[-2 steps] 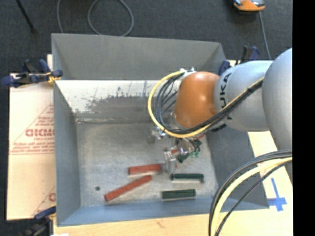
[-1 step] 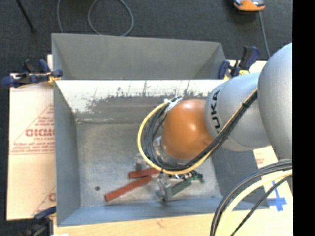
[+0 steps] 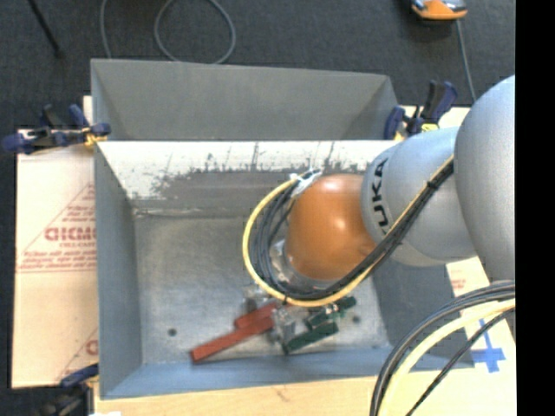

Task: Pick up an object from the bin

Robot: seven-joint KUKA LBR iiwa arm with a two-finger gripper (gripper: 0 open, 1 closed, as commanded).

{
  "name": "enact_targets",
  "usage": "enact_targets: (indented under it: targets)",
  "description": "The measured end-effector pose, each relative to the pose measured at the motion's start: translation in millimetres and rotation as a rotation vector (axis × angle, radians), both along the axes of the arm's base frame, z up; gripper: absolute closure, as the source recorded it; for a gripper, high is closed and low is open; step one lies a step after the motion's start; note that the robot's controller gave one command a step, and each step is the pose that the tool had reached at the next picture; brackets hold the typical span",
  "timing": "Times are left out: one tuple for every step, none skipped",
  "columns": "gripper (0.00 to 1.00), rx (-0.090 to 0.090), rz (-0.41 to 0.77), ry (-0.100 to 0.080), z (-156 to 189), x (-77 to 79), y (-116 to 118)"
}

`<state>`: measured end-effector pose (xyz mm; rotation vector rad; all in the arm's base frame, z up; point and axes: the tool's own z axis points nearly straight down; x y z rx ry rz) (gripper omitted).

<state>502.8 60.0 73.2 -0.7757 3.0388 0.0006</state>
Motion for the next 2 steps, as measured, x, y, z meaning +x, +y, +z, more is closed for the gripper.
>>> enact_targets:
  targets:
    - [1.0, 0.002, 0.131, -0.005, 88.0, 1.5, 77.0]
    - [1.0, -0.001, 0.18, -0.008, 213.7, 18.0, 71.6]
